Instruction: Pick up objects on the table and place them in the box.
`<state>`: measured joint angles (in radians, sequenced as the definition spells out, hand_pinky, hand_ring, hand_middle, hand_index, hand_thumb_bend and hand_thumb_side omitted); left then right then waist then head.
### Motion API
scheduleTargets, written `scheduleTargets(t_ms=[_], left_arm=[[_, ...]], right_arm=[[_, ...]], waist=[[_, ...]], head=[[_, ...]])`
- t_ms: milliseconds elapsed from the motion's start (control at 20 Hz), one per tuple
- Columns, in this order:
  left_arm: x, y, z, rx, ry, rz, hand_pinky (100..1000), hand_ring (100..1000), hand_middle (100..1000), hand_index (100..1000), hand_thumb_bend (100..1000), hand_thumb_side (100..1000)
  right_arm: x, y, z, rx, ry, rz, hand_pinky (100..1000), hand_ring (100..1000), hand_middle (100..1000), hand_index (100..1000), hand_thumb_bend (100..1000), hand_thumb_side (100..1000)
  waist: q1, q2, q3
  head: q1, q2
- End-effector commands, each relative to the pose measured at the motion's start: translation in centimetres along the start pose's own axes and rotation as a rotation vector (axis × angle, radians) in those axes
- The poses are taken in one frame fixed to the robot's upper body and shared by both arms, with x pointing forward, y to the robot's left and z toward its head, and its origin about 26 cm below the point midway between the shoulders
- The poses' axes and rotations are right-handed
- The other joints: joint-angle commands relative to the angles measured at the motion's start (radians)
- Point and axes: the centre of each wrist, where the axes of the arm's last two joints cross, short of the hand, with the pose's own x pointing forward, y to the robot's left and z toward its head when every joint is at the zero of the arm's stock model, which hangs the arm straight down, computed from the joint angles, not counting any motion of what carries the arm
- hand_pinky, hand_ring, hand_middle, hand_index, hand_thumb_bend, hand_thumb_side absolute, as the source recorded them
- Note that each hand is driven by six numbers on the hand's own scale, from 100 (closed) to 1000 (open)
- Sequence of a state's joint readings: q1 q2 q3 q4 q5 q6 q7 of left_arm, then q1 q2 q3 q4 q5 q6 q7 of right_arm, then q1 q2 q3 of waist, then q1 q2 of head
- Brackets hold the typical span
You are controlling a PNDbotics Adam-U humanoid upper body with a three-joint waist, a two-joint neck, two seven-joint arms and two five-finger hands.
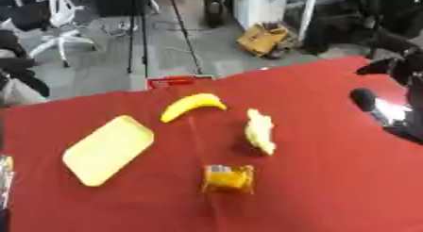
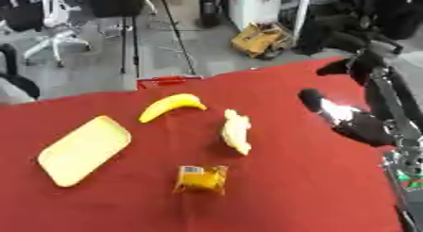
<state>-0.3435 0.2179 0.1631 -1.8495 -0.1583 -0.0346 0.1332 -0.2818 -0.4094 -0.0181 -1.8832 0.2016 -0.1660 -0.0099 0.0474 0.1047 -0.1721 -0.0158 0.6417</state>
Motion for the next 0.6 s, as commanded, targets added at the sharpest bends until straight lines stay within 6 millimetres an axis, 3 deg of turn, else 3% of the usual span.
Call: scheduleTargets(t_ms=[50,600], left_arm=[[0.69,0.59,-0.49,0.0,-0.031,-0.014,627,621,759,832,648,1000],[0.69,0.61,-0.5,-0.003,-0.032,-0.015,627,621,759,832,648,1000]], right_arm=[[0.71,-0.8,-0.51,0.0,-0.034,0.03,738,648,841,946,702,584],[0.77,-0.83,-0.59,0.004,-0.037,0.031,738,648,841,946,702,582]], waist=[[-0.013,-0.012,0.001],[-0.013,-0.013,0.001]], head=[[0.002,0.0],[0.003,0.001]])
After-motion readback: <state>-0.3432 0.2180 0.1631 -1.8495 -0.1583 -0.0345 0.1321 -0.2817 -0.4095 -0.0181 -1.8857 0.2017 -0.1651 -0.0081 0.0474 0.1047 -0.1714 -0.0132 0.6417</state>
